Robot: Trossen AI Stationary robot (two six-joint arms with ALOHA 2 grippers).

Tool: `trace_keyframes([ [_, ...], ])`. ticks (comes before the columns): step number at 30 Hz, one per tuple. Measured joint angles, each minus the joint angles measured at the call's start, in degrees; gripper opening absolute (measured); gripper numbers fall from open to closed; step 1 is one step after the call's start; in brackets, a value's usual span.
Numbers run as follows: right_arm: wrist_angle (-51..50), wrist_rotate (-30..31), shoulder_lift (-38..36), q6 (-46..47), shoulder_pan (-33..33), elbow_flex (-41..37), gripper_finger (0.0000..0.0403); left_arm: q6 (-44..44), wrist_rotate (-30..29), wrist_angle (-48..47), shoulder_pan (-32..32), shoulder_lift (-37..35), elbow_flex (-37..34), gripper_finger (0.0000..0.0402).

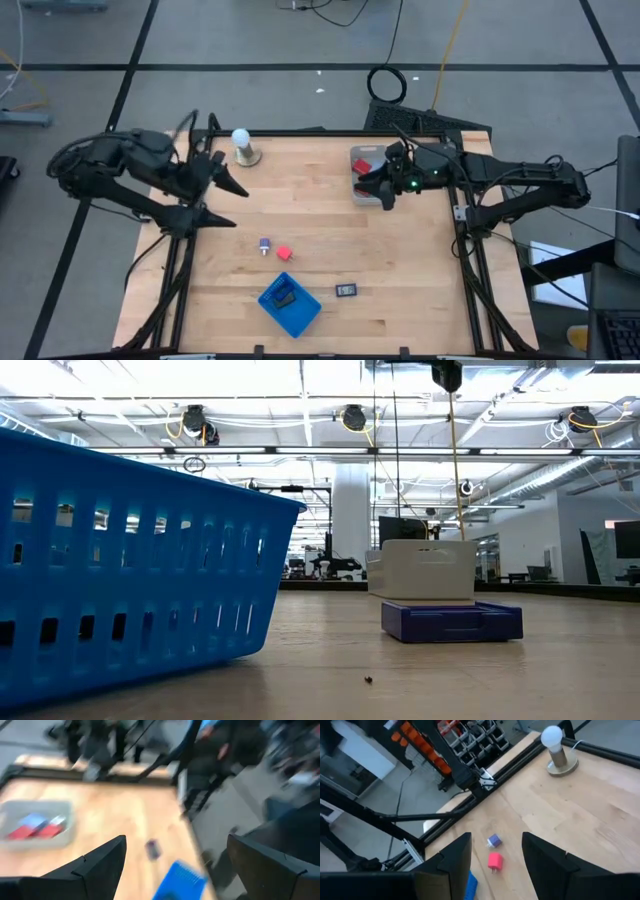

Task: Pick & Place Office items
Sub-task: Put the pink charger adapter into the gray bin

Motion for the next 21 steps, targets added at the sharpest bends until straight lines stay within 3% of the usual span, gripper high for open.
trace_keyframes([
  [10,0.4,3.3,1.0,2.3,2.2,-4.2,0.0167,13.5,-12.3,-23.9,0.1,9.9,1.1,0.0349],
  [21,7.5,4.0,1.0,8.0,6.2,-13.3,0.0167,21.6,-14.0,-25.6,0.1,24.2,-0.4,0.0349],
])
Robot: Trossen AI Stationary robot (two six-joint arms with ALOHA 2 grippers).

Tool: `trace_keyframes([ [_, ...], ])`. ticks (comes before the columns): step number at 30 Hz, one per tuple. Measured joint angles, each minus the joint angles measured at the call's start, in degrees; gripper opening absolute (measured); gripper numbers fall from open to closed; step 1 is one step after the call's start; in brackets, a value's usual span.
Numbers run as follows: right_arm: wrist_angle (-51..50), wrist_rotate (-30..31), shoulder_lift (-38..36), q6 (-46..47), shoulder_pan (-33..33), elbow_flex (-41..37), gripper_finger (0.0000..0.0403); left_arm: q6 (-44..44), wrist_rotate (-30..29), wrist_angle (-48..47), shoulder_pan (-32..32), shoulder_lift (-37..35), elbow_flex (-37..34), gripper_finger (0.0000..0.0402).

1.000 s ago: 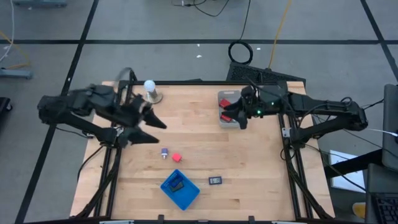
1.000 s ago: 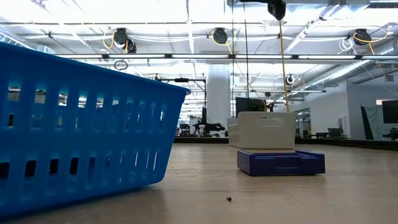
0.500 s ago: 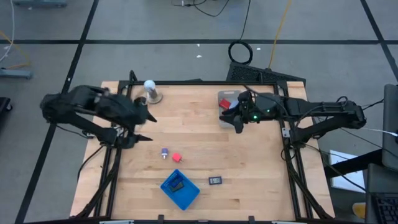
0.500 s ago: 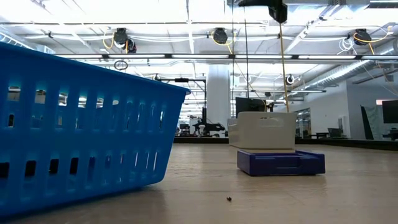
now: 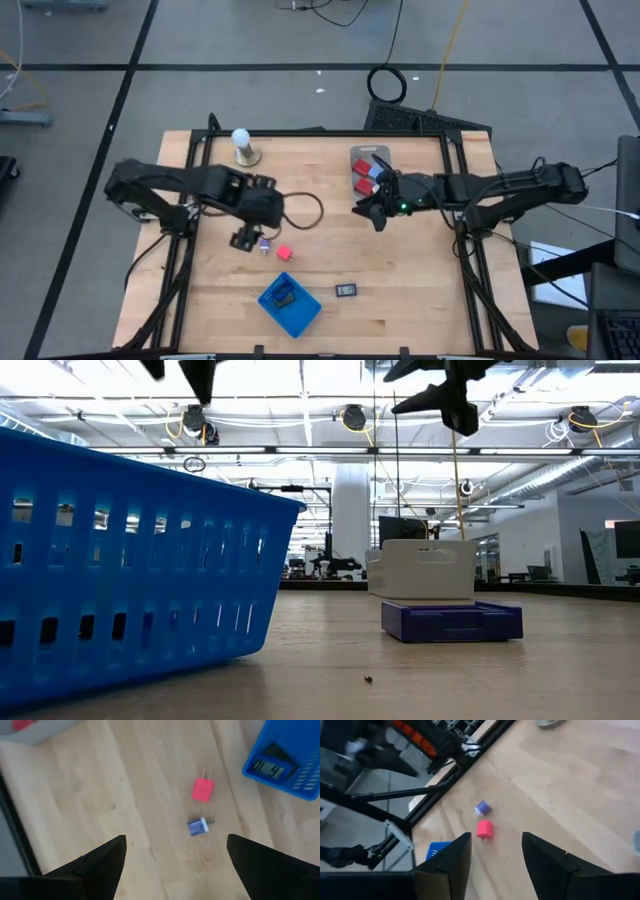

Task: Pick & Place Office items
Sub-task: Put the pink charger adapter into the gray bin

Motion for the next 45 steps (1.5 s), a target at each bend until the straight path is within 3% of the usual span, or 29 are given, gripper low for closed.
trace_keyframes([
  [8,8.3,0.0,-0.4,0.0,2.4,-1.0,0.0174,-0.6,4.6,12.3,0.0,2.0,-10.8,0.0349],
  [21,8.1,-0.1,-4.0,-0.5,4.0,-1.0,0.0176,-3.8,2.3,27.6,-1.3,2.0,-22.9,0.0349],
  [30,8.1,0.0,-5.3,-0.7,4.0,-1.0,0.0175,-3.2,-0.6,32.8,-2.7,2.0,-26.5,0.0349],
  [45,8.1,1.5,-5.3,-1.9,3.9,-1.0,0.0175,-3.5,1.0,41.2,-2.8,2.0,-33.5,0.0349],
])
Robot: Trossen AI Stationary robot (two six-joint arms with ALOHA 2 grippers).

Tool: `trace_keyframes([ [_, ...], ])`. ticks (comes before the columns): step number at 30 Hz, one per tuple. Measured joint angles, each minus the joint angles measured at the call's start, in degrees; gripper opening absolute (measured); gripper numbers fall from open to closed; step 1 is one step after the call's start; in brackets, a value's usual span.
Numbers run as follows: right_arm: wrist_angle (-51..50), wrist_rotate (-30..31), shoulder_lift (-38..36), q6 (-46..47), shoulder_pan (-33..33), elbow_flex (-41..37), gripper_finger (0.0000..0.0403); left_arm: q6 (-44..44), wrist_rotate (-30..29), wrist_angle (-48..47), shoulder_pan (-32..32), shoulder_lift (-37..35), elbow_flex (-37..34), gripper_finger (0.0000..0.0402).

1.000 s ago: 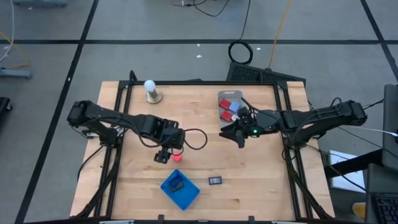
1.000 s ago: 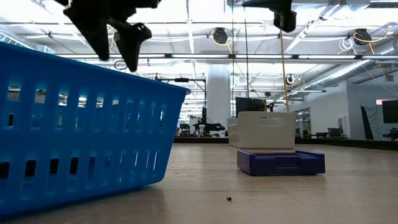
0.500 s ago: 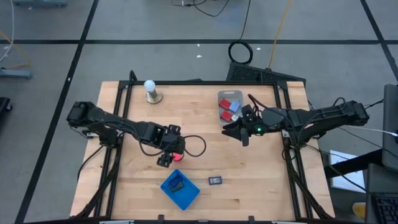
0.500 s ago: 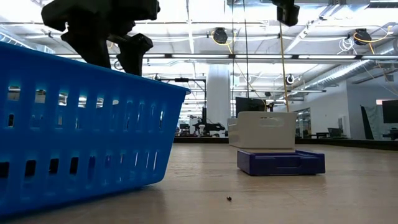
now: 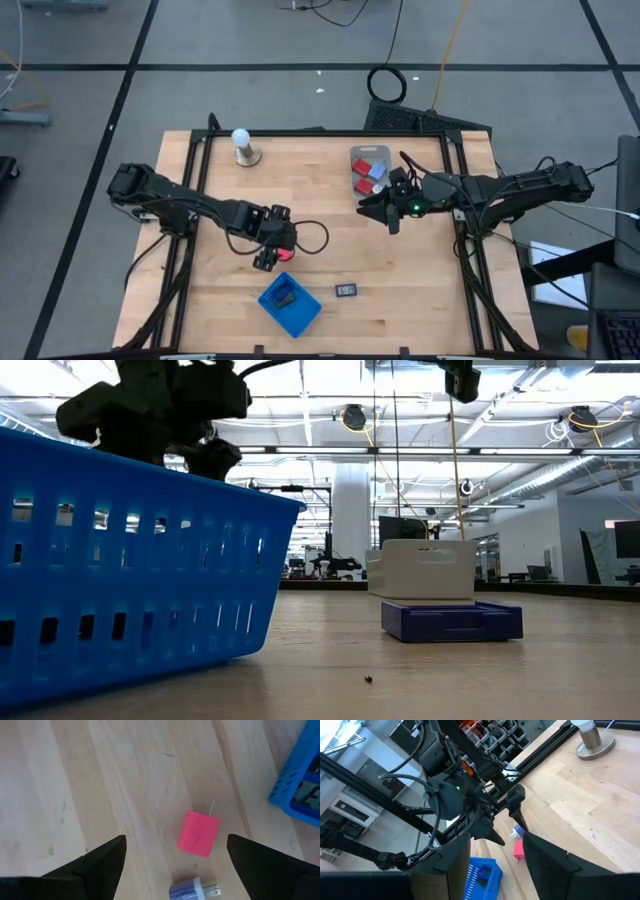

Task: Pick & Place Office items
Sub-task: Put the pink charger adapter into the gray bin

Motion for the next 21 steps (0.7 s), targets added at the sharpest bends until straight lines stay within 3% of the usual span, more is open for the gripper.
trace_keyframes([
  [13,0.0,0.2,0.0,-1.2,0.0,0.0,0.0172,-0.7,0.0,9.4,-2.4,0.0,-5.6,0.0349],
  [21,0.0,0.2,0.0,-1.4,0.0,0.0,0.0172,2.9,-2.0,9.6,-4.6,0.0,-6.2,0.0349],
])
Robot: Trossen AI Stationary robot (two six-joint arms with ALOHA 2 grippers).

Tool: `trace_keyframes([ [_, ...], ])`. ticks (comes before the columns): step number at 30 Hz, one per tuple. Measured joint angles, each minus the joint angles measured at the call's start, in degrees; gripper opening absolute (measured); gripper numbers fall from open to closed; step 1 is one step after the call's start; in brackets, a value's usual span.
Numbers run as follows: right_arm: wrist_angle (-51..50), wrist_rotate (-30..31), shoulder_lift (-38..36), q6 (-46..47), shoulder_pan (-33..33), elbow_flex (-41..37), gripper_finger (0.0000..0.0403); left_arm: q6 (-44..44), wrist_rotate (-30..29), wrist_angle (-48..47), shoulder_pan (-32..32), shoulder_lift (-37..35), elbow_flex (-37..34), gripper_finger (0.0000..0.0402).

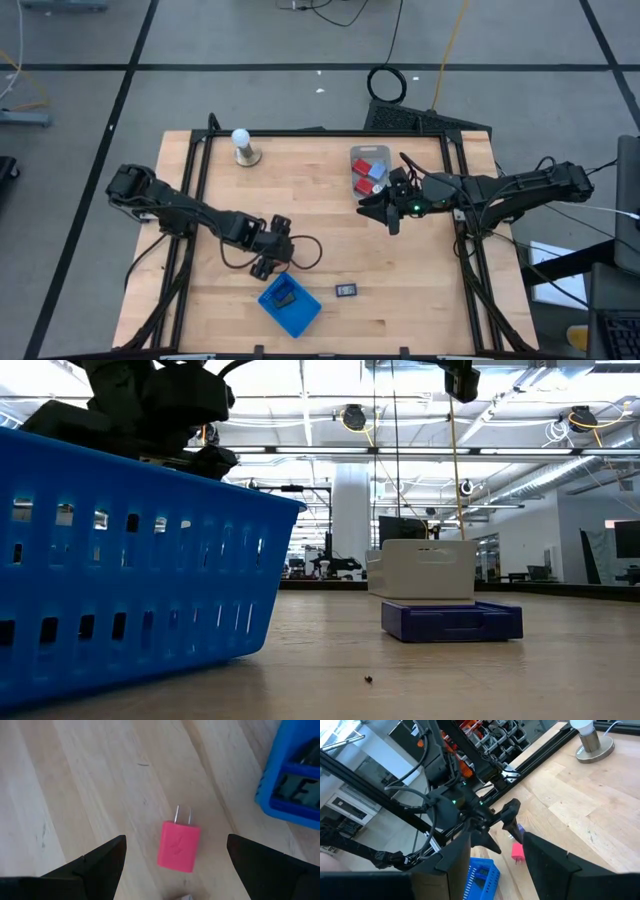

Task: Pick & Place Office items
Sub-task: Put the pink charger adapter into the gray bin

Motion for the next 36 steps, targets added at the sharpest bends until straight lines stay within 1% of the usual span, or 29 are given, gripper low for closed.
trace_keyframes([
  [4,0.0,0.0,0.0,0.0,0.0,0.0,0.0171,2.1,0.0,-0.1,-0.2,1.1,0.0,0.0349],
  [8,0.0,0.0,0.0,-0.2,0.0,0.0,0.0171,3.6,0.1,-0.2,-0.2,3.6,0.0,0.0349],
  [16,0.0,0.1,0.0,-0.3,0.0,0.0,0.0171,4.3,6.7,0.4,-0.2,8.3,0.0,0.0349],
  [21,0.0,0.0,0.0,-0.5,0.0,0.0,0.0171,4.5,7.0,1.8,0.3,8.4,0.0,0.0349],
  [26,0.0,0.0,0.0,-0.9,0.0,0.0,0.0171,1.9,11.8,3.5,2.0,8.4,0.0,0.0349],
  [30,0.0,0.0,0.0,-0.9,0.0,0.0,0.0171,0.6,14.5,4.1,3.1,8.4,0.0,0.0349],
  [36,0.0,0.0,0.0,-0.9,0.0,0.0,0.0171,-0.4,15.2,4.1,4.3,8.4,0.0,0.0349],
])
